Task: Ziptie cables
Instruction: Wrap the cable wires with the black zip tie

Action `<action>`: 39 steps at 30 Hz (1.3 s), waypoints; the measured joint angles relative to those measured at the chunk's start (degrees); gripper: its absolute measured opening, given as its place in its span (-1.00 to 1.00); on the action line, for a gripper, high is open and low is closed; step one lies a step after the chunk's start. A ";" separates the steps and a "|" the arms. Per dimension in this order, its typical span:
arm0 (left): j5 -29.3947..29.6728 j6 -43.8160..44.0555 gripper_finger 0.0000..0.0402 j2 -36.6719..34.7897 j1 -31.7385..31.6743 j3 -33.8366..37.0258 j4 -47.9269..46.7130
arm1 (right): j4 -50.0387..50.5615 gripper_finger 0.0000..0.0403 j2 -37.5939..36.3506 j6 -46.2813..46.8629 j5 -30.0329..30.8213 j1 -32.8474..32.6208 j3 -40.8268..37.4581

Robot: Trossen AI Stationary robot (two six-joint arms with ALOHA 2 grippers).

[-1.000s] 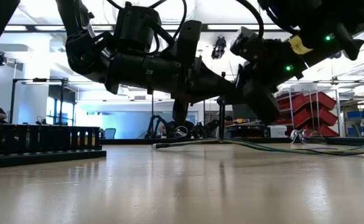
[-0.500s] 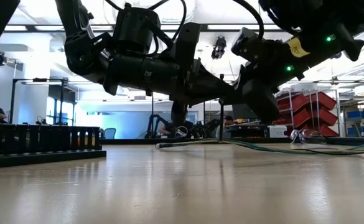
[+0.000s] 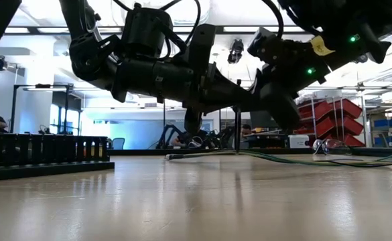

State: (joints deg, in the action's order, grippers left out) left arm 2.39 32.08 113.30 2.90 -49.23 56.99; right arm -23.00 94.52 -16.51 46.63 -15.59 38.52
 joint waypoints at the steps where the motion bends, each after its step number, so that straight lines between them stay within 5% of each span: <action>1: 0.02 0.00 -1.00 0.01 0.00 0.00 0.00 | -0.04 -1.00 0.00 -0.04 0.00 0.00 0.19; 39: 0.02 -0.02 -1.00 0.00 0.00 0.00 -0.02 | 0.08 -1.00 -0.07 -0.83 3.21 -0.02 0.22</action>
State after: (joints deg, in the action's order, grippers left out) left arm 2.42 32.05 113.30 2.90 -49.23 56.97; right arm -22.93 94.45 -17.34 49.84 -15.62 38.74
